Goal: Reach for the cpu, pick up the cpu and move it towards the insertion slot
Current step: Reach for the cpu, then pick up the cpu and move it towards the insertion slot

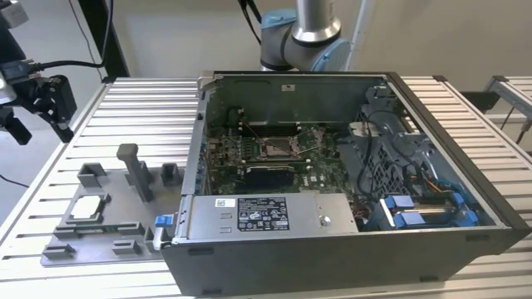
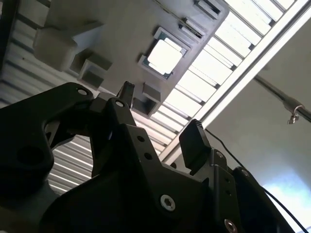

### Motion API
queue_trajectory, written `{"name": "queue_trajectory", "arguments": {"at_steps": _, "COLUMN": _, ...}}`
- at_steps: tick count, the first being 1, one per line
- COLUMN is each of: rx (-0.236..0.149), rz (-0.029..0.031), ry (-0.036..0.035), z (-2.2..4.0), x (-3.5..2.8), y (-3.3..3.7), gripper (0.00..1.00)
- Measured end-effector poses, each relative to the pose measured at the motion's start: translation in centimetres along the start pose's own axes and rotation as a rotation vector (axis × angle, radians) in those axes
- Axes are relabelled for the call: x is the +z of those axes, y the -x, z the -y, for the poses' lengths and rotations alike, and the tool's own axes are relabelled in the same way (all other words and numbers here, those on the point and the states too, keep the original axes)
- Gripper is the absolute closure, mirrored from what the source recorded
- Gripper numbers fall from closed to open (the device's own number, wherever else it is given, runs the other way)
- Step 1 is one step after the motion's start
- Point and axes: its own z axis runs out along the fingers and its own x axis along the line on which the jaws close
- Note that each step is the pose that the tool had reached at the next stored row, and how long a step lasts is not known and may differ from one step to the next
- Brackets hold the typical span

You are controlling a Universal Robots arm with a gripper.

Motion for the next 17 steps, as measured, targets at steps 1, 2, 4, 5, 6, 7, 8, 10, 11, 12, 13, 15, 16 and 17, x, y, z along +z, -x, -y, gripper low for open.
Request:
{"name": "queue_trajectory", "arguments": {"at_steps": 1, "rx": 0.0, "rz": 0.0, "ry": -0.0004, "z": -0.03, "x": 0.18, "y": -0.01, "gripper": 0.0}}
{"name": "queue_trajectory", "arguments": {"at_steps": 2, "rx": 0.0, "rz": -0.0002, "ry": -0.001, "z": -0.06, "x": 0.36, "y": -0.01, "gripper": 0.0}}
{"name": "queue_trajectory", "arguments": {"at_steps": 4, "rx": 0.0, "rz": 0.0, "ry": -0.0013, "z": -0.09, "x": 0.74, "y": -0.01, "gripper": 0.0}}
{"name": "queue_trajectory", "arguments": {"at_steps": 5, "rx": 0.0, "rz": -0.0001, "ry": -0.0014, "z": -0.11, "x": 0.91, "y": -0.01, "gripper": 0.0}}
{"name": "queue_trajectory", "arguments": {"at_steps": 6, "rx": 0.0, "rz": -0.0002, "ry": -0.0014, "z": -0.11, "x": 1.09, "y": -0.02, "gripper": 0.0}}
{"name": "queue_trajectory", "arguments": {"at_steps": 7, "rx": 0.0, "rz": -0.0001, "ry": -0.0014, "z": -0.11, "x": 1.27, "y": -0.02, "gripper": 0.0}}
{"name": "queue_trajectory", "arguments": {"at_steps": 8, "rx": 0.0, "rz": -0.0001, "ry": -0.0014, "z": -0.11, "x": 1.46, "y": -0.03, "gripper": 0.0}}
{"name": "queue_trajectory", "arguments": {"at_steps": 10, "rx": 0.0, "rz": -0.0001, "ry": -0.0014, "z": -0.1, "x": 1.82, "y": -0.04, "gripper": 0.0}}
{"name": "queue_trajectory", "arguments": {"at_steps": 11, "rx": 0.0, "rz": 0.0, "ry": -0.0014, "z": -0.09, "x": 2.01, "y": -0.04, "gripper": 0.0}}
{"name": "queue_trajectory", "arguments": {"at_steps": 12, "rx": 0.0, "rz": 0.0, "ry": -0.0014, "z": -0.09, "x": 2.19, "y": -0.05, "gripper": 0.0}}
{"name": "queue_trajectory", "arguments": {"at_steps": 13, "rx": 0.0, "rz": 0.0, "ry": -0.0014, "z": -0.1, "x": 2.37, "y": -0.05, "gripper": 0.0}}
{"name": "queue_trajectory", "arguments": {"at_steps": 15, "rx": 0.0, "rz": 0.0009, "ry": -0.003, "z": -0.2, "x": 2.73, "y": -0.09, "gripper": 0.0}}
{"name": "queue_trajectory", "arguments": {"at_steps": 16, "rx": 0.0, "rz": 0.0015, "ry": -0.006, "z": -0.23, "x": 2.88, "y": -0.12, "gripper": 0.0}}
{"name": "queue_trajectory", "arguments": {"at_steps": 17, "rx": 0.0, "rz": 0.002, "ry": -0.0098, "z": -0.25, "x": 2.99, "y": -0.14, "gripper": 0.0}}
